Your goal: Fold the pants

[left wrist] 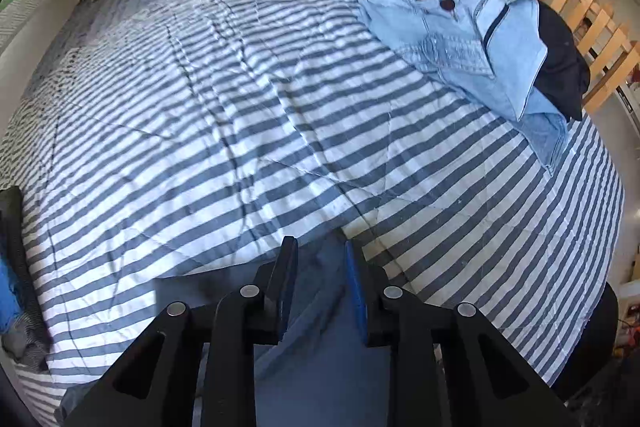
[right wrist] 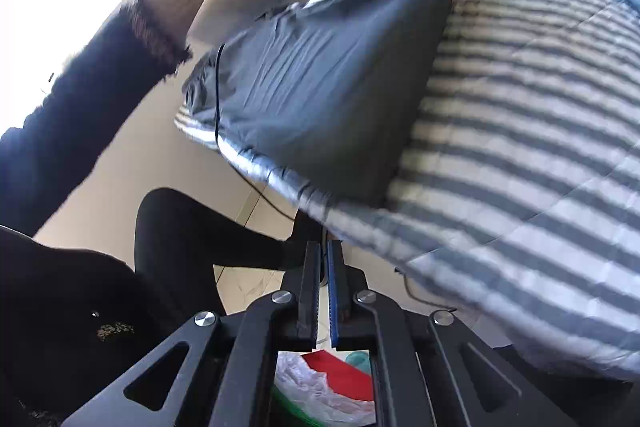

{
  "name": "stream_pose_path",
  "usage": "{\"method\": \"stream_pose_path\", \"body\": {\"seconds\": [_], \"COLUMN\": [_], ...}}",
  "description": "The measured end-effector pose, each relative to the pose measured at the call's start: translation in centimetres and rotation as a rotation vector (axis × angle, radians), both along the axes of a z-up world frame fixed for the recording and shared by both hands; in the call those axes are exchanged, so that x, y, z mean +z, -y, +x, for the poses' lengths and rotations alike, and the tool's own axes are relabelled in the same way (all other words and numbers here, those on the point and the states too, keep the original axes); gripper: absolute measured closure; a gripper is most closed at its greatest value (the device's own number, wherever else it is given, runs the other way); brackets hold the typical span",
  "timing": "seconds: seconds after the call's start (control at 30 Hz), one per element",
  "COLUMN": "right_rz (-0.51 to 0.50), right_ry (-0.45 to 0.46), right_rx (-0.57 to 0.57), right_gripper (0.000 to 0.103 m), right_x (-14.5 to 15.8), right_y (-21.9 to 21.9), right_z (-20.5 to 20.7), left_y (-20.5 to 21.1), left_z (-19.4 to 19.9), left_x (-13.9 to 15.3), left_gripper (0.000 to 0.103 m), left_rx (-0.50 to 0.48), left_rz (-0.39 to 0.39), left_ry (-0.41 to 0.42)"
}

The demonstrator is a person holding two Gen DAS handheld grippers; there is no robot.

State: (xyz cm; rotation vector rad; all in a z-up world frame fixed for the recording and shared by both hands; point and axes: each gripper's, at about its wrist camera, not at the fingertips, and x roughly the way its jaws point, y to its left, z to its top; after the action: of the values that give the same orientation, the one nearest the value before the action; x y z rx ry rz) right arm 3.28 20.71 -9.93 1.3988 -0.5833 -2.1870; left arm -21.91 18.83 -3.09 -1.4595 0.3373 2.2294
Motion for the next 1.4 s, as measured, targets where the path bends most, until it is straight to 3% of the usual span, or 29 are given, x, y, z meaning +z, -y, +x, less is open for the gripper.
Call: {"method": "stream_pose_path", "body": {"seconds": [0.13,0.27,0.43,0.57,0.67,0.77,0.83,0.87,0.93,1.0,1.17,1.3,1.4], "right_rz": [-0.006,-0.008,0.026,0.119,0.143,0.178,0.18,0.187,0.178,0.144,0.077,0.069,0.08], "right_ry": [-0.079,-0.113,-0.084,0.006,0.044,-0.017,-0.038,-0.046,-0.042,-0.005,0.088,0.117,0.093], "right_rx": [-0.117,-0.147,-0.079,-0.134,-0.176,-0.179,-0.175,-0.168,-0.144,-0.116,-0.067,-0.04,-0.02], "right_gripper": [0.098,0.098,0.098,0.098,0.103,0.096,0.086,0.072,0.059,0.059,0.059,0.059,0.059], "right_x": [3.2,4.2,1.8,-1.7,-2.9,-0.7,0.7,1.2,1.6,1.1,-1.0,-2.5,-2.2], "right_y": [-5.1,-6.7,-3.9,-3.5,-5.1,-5.5,-5.6,-5.6,-5.2,-4.8,-3.1,-1.2,-0.3], "right_z": [-4.1,-10.6,-19.7,-24.1,-23.8,-22.3,-21.5,-20.7,-19.2,-17.6,-13.9,-12.3,-11.6], "left_y": [4.5,6.5,7.4,7.5,7.4,8.7,10.2,11.1,13.8,16.8,26.9,31.8,31.3], "left_z": [4.7,12.5,19.9,23.0,23.9,23.9,23.7,23.7,23.6,23.5,23.6,23.9,24.0], "left_x": [2.5,-0.3,-5.7,-7.6,-7.4,-6.0,-4.9,-4.3,-3.3,-2.4,-3.1,-6.2,-4.5], "left_gripper": [0.066,0.066,0.066,0.064,0.062,0.062,0.062,0.062,0.062,0.062,0.061,0.058,0.058], "left_rx": [0.028,-0.009,0.007,0.028,-0.026,-0.022,0.009,0.027,0.093,0.168,0.444,0.514,0.516], "left_rz": [0.079,0.096,0.145,0.172,0.146,0.16,0.142,0.137,0.113,0.095,-0.043,-0.145,-0.079], "left_ry": [-0.029,0.044,0.161,0.124,0.146,0.133,0.085,0.061,0.015,-0.014,-0.065,0.031,-0.014]}}
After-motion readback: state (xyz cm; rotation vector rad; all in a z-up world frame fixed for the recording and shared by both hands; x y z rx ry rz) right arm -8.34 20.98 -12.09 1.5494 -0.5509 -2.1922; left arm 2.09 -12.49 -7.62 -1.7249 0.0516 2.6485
